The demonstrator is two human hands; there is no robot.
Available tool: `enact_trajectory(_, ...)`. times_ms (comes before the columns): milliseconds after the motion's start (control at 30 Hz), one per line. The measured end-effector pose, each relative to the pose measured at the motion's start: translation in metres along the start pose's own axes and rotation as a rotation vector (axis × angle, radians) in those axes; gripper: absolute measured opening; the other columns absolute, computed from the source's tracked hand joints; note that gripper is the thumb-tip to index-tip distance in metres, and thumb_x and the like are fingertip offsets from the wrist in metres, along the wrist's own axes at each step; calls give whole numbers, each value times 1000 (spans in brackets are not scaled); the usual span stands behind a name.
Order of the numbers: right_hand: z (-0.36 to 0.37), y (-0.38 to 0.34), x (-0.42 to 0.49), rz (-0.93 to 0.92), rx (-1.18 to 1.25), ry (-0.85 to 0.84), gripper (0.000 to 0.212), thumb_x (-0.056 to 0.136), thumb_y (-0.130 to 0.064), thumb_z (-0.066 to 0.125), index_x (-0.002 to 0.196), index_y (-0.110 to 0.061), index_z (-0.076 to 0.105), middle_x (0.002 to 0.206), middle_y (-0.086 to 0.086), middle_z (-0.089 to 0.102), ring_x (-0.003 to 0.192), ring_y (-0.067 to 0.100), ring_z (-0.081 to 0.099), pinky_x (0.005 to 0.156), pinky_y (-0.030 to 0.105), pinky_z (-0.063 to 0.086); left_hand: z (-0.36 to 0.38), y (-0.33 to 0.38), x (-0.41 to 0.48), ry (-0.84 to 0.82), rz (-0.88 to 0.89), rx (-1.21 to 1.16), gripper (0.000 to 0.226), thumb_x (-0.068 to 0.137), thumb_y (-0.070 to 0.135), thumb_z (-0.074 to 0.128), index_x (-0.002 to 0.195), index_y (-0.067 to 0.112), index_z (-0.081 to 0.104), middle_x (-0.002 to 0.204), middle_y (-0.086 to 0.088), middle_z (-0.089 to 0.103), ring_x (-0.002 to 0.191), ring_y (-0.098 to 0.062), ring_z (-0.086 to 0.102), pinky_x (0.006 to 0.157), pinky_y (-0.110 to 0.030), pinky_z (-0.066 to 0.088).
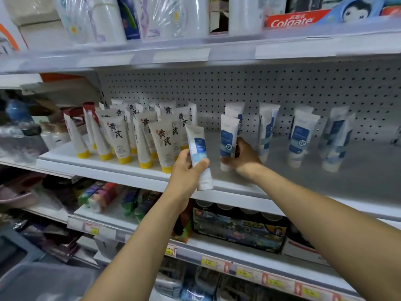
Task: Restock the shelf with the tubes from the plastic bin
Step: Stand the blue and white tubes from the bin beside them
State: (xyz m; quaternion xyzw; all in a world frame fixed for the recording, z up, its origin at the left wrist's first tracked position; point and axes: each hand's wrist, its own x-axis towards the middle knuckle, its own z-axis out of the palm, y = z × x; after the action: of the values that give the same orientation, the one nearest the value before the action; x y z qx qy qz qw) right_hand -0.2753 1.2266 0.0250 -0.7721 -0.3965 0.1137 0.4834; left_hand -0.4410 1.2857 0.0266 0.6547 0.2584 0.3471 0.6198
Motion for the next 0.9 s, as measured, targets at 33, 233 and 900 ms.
enact_trajectory(33, 0, 1, -1, 10, -1, -9, 48, 82, -15, 73, 123, -14, 47, 114, 0, 59, 96, 15, 55, 82, 27, 43, 1, -1, 1, -3, -1, -3, 22, 93, 17, 60, 114, 20, 53, 113, -9, 65, 98, -23, 64, 77, -36, 52)
enact_trajectory(233, -14, 4, -16, 147, -17, -1, 57, 79, -21, 76, 123, -12, 42, 108, 6, 55, 92, 20, 53, 78, 29, 41, 12, -2, 0, -25, 28, -25, 20, 91, 16, 63, 108, 21, 53, 110, -5, 67, 92, -18, 64, 72, -34, 50)
enact_trajectory(900, -66, 3, -66, -110, -163, -99, 34, 73, -35, 78, 93, -20, 56, 79, -12, 58, 70, 6, 55, 56, 18, 40, 75, 14, -18, -49, 55, 18, 37, 90, 23, 65, 122, 14, 50, 108, -5, 66, 99, -17, 65, 85, -43, 57)
